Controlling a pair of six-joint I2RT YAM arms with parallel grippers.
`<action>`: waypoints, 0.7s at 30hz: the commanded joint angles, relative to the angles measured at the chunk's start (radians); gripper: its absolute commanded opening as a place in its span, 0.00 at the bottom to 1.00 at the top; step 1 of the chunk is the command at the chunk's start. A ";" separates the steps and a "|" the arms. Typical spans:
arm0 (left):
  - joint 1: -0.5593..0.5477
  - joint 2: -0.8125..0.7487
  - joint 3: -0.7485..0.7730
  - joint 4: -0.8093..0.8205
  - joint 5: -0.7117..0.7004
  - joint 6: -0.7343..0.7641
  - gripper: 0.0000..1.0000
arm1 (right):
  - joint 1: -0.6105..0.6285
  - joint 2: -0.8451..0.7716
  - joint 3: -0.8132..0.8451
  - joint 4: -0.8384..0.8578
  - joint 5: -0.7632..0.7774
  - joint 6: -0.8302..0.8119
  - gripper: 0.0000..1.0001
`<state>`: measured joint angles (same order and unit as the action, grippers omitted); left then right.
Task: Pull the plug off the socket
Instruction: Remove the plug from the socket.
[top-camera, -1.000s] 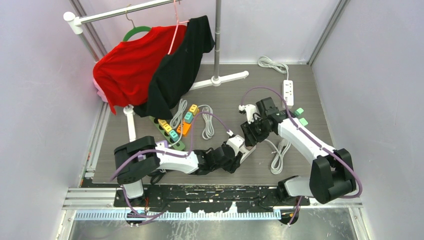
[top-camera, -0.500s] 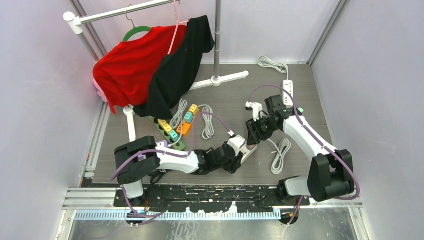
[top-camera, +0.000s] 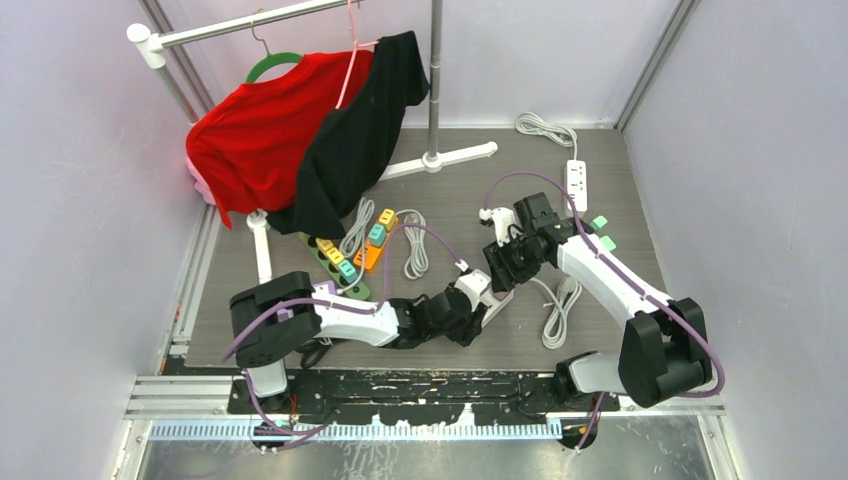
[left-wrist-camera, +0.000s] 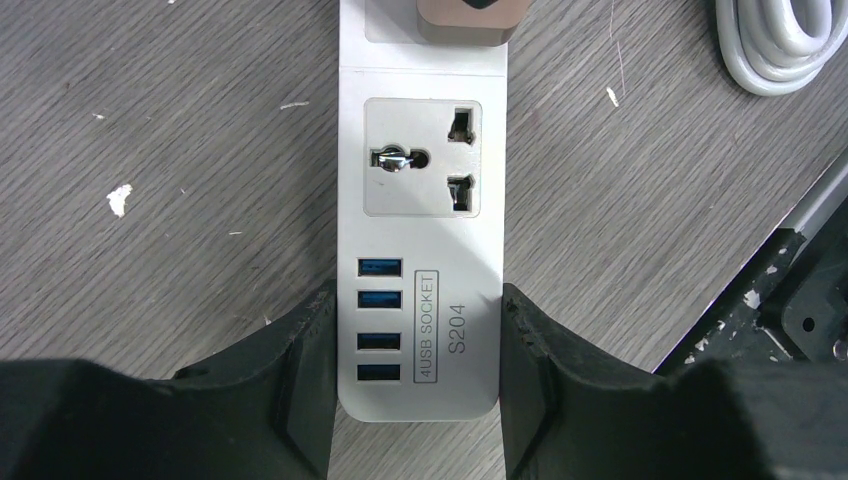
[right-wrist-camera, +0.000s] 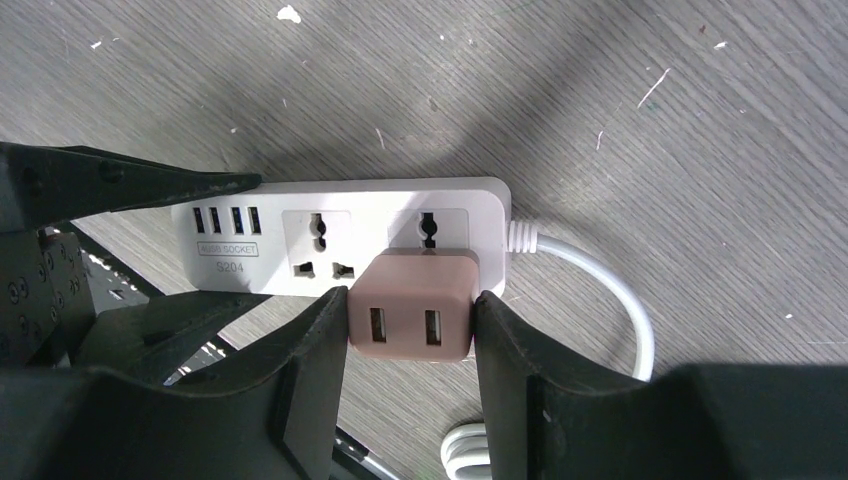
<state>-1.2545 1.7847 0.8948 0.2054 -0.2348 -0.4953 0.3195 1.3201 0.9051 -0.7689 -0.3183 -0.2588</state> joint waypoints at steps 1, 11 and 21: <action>0.006 0.030 -0.004 -0.140 -0.009 -0.010 0.00 | -0.003 -0.034 0.022 0.049 0.067 0.006 0.01; 0.005 0.029 -0.013 -0.153 -0.015 -0.011 0.00 | -0.136 -0.019 0.080 -0.067 -0.335 0.009 0.01; 0.006 0.013 -0.023 -0.148 -0.017 -0.012 0.00 | -0.094 -0.065 0.035 0.012 -0.072 0.003 0.01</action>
<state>-1.2564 1.7859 0.9028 0.1944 -0.2344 -0.4900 0.1898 1.3224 0.9146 -0.8070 -0.4992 -0.2821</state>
